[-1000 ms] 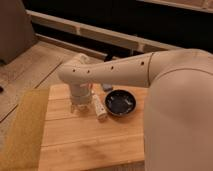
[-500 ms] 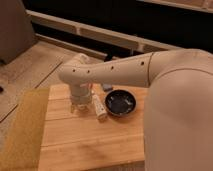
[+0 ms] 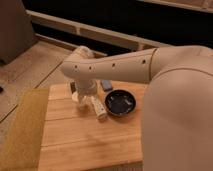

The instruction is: Place the white sponge in the ceramic bowl

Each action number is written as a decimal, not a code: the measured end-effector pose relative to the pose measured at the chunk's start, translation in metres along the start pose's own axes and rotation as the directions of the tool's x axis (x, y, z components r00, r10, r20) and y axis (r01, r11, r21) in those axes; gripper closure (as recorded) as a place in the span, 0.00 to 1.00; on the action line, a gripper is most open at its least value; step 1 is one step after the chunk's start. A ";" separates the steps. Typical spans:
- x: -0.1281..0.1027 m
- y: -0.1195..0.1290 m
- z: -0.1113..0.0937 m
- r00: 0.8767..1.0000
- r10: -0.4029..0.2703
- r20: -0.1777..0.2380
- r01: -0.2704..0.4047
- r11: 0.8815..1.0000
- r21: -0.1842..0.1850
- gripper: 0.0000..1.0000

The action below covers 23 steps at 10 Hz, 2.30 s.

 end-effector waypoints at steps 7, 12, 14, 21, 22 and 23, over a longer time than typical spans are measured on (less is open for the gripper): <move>-0.070 -0.047 -0.031 0.978 -0.009 0.207 0.024 0.997 -0.070 0.35; -0.069 -0.058 -0.017 0.975 -0.068 0.210 0.071 0.997 -0.005 0.35; -0.093 -0.068 -0.015 0.955 -0.090 0.284 0.087 0.996 0.025 0.35; -0.135 -0.080 0.039 0.953 -0.133 0.273 0.169 0.979 -0.112 0.35; -0.142 -0.087 0.043 0.954 -0.150 0.261 0.182 0.978 -0.103 0.35; -0.148 -0.093 0.050 0.955 -0.168 0.245 0.197 0.976 -0.098 0.35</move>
